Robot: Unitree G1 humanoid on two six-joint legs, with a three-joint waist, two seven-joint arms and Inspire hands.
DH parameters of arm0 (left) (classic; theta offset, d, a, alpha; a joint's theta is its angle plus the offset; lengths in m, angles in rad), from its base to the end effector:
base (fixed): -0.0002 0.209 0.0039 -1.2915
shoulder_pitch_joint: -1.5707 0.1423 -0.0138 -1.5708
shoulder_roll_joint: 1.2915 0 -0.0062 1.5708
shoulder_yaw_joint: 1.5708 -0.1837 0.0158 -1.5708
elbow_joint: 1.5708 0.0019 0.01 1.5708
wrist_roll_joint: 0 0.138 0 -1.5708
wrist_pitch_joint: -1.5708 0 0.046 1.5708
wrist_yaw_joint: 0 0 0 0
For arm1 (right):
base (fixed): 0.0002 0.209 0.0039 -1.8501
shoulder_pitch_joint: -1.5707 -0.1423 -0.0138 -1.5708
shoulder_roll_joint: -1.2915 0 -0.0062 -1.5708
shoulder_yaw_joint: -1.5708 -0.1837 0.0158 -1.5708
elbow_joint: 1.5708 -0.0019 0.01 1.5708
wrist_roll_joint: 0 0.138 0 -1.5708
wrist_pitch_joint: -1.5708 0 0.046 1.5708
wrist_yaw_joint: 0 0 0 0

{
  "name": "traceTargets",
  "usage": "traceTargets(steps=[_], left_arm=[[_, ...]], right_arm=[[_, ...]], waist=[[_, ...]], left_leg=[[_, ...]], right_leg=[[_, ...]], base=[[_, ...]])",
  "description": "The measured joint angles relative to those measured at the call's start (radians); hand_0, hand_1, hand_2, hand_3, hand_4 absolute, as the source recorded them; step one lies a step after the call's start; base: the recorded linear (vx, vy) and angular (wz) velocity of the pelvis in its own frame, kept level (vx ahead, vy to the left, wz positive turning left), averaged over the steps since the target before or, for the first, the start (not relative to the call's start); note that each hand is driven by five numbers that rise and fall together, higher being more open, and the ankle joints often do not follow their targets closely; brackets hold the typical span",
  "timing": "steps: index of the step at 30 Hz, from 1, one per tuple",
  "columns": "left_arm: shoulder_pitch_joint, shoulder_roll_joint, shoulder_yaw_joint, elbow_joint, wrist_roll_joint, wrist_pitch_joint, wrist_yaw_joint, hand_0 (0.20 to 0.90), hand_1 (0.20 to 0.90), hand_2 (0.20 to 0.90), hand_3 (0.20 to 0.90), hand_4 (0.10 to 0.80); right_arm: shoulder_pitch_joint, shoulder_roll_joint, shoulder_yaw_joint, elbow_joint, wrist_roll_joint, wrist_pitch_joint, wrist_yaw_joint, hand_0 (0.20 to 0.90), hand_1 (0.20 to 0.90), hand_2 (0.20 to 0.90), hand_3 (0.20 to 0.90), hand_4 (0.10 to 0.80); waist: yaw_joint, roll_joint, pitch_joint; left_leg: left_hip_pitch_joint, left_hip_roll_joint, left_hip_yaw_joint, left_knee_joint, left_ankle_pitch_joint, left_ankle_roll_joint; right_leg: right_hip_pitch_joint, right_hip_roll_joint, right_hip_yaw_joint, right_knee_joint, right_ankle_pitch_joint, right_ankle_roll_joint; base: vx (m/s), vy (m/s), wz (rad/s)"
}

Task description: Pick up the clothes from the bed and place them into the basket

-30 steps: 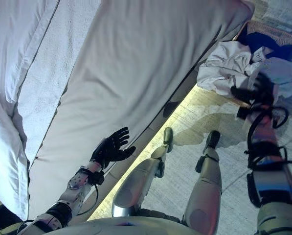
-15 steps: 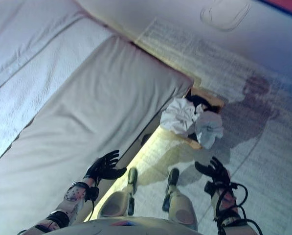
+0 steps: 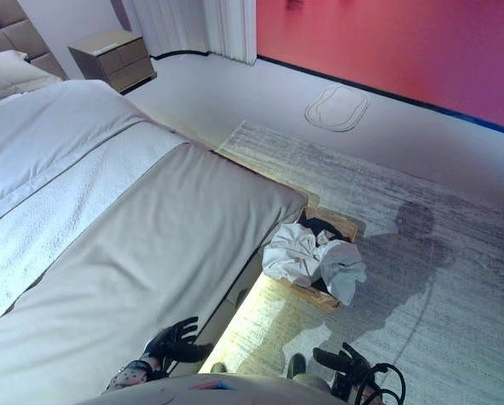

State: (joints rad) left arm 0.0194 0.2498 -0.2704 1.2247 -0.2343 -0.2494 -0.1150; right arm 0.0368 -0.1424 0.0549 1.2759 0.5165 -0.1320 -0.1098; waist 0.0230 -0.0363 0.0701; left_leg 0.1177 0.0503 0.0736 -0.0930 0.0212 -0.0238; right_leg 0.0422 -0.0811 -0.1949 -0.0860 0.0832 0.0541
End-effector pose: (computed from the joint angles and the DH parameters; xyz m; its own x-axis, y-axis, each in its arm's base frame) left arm 0.0738 0.2186 -0.1131 0.5246 0.0042 -0.8514 0.1083 0.9915 0.0717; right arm 0.0550 -0.1998 -0.1231 0.3170 -0.2741 -0.9080 0.4710 0.8765 -0.1001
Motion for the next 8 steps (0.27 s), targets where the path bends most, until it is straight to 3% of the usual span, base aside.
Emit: traceTargets(steps=[8], left_arm=[[0.016, -0.005, -0.008, 0.006, 0.002, 0.030, -0.004, 0.900, 0.900, 0.900, 0.900, 0.800]], right_arm=[[0.012, -0.011, 0.002, -0.002, -0.009, -0.005, -0.020, 0.900, 0.900, 0.900, 0.900, 0.800]], waist=[[0.000, 0.022, -0.031]], left_leg=[[0.006, 0.001, 0.001, -0.001, 0.001, 0.002]], right_leg=[[0.001, 0.002, 0.013, 0.001, -0.001, 0.000]], base=[[0.006, 0.008, -0.02]])
